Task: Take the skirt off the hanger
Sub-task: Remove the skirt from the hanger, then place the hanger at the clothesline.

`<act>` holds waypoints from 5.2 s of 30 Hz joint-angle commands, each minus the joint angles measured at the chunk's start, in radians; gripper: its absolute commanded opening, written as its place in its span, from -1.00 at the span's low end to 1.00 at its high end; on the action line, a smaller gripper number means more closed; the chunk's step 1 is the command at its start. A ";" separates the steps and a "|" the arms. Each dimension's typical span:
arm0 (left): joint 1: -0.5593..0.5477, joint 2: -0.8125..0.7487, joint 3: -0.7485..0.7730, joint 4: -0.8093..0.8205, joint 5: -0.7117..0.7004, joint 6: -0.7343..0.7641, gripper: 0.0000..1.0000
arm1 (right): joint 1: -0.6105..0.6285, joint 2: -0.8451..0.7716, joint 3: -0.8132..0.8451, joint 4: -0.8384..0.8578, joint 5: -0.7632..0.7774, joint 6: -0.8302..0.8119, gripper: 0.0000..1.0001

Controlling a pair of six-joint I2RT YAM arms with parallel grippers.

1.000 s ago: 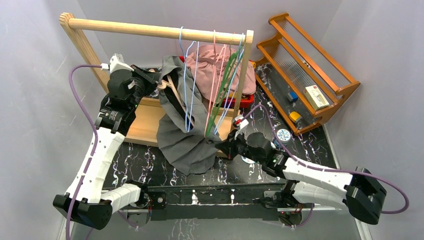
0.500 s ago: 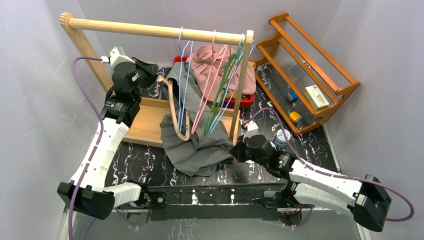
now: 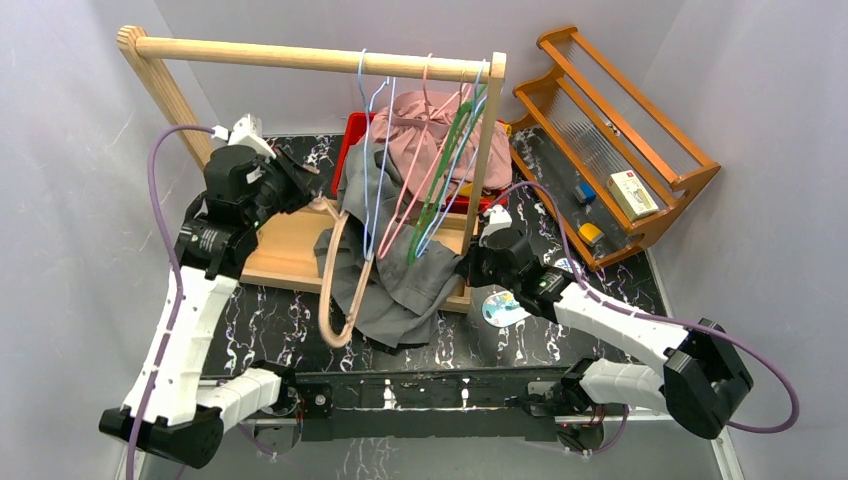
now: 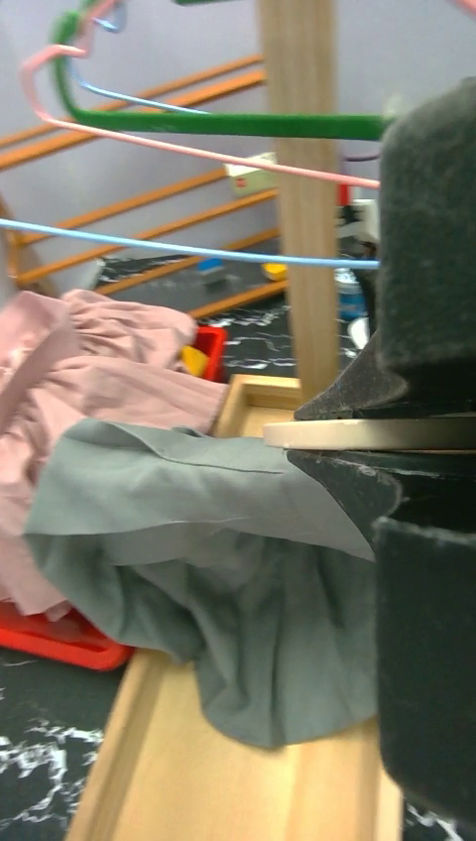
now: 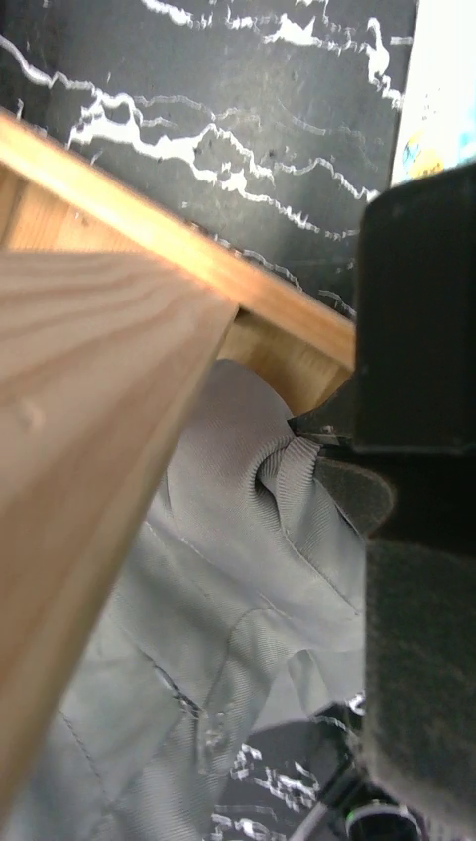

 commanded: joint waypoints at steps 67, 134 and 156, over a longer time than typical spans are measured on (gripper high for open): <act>-0.014 -0.347 -0.335 0.306 0.110 -0.097 -1.00 | 0.178 0.052 0.066 0.427 -0.241 0.444 0.83; -0.014 -0.470 -0.218 -0.407 0.445 0.041 0.42 | 0.331 0.408 0.196 0.748 0.203 1.023 -0.83; -0.013 -0.331 -0.079 -0.476 0.149 0.277 -1.00 | 0.321 0.278 0.119 0.614 0.178 0.786 0.47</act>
